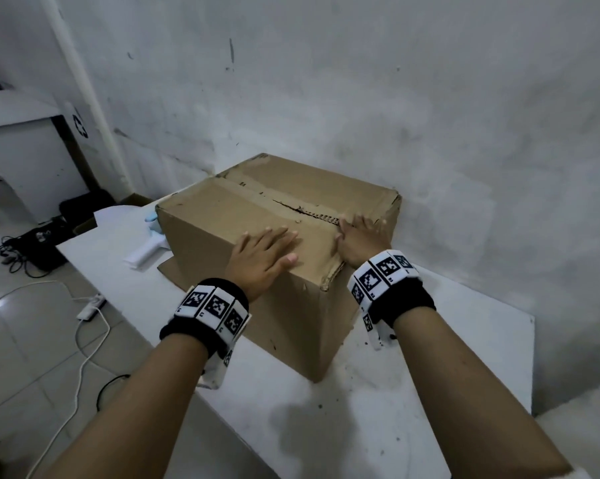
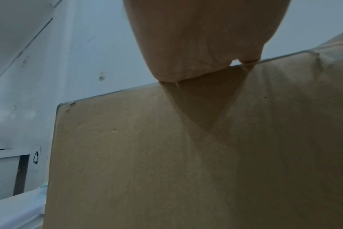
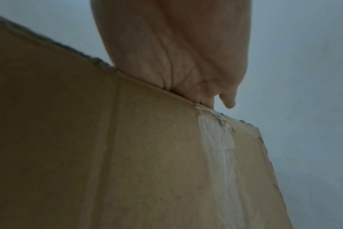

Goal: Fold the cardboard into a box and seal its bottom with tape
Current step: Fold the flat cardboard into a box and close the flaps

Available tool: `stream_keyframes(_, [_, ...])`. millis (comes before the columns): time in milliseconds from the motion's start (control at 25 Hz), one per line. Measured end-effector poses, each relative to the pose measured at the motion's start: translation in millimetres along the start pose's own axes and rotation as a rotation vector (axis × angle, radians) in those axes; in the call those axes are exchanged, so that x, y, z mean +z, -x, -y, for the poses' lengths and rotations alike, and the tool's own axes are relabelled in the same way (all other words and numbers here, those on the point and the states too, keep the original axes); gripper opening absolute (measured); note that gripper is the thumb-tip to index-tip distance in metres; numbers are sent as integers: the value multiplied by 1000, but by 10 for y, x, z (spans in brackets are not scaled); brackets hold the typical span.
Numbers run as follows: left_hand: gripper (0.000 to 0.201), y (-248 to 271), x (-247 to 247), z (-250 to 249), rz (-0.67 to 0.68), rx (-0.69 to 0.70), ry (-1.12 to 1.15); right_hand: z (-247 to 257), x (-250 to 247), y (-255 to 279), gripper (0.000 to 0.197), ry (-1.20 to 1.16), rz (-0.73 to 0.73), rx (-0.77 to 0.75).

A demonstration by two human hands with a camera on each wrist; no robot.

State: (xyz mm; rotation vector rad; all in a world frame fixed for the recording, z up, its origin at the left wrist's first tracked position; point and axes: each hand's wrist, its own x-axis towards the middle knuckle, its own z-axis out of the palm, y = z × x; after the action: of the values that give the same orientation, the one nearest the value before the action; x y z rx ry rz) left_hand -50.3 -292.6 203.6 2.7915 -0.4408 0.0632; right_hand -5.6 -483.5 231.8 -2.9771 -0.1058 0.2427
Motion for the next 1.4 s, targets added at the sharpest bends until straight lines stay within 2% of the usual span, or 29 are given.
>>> stream_keyframes(80, [84, 1, 14, 34, -24, 25, 25, 72, -11, 64, 56, -19, 38, 34])
stream_keyframes(200, [64, 33, -45, 56, -74, 43, 87, 388, 57, 260, 57, -36, 32, 24])
stream_keyframes(280, [58, 55, -87, 168, -110, 29, 61, 675, 188, 440, 55, -38, -45, -37])
stream_keyframes(400, [54, 38, -166, 552, -187, -64, 33, 1042, 369, 621, 53, -29, -165, -98])
stream_keyframes(480, [44, -8, -242, 888, -201, -135, 49, 1256, 456, 583, 54, 4, -192, -96])
stream_keyframes(600, [42, -55, -365, 1327, -185, -211, 103, 1588, 505, 364, 53, 22, -226, -103])
stream_keyframes(840, [42, -208, -519, 2069, -186, -140, 122, 2439, 619, -110, 56, 14, -267, -99])
stream_keyframes(920, [40, -251, -507, 2241, -210, -26, 293, 2700, 667, -270, 58, -1, -291, -74])
stream_keyframes(1040, [37, -214, -467, 2486, -284, 104, 729, 3095, 802, -507, 59, -25, -377, -104])
stream_keyframes(1120, [33, -165, -425, 2731, -367, 18, 826, 3378, 949, -648, 53, 3, -563, -189])
stream_keyframes(1160, [32, -145, -386, 2882, -380, -51, 807, 3511, 1040, -730, 50, 5, -582, -247])
stream_keyframes(1280, [29, -180, -198, 3471, -328, -252, 687, 3843, 1372, -1115, 45, -67, -442, -401])
stream_keyframes(1400, [30, -319, 38, 4188, -291, -415, 589, 4090, 1711, -1615, 46, -204, -151, -319])
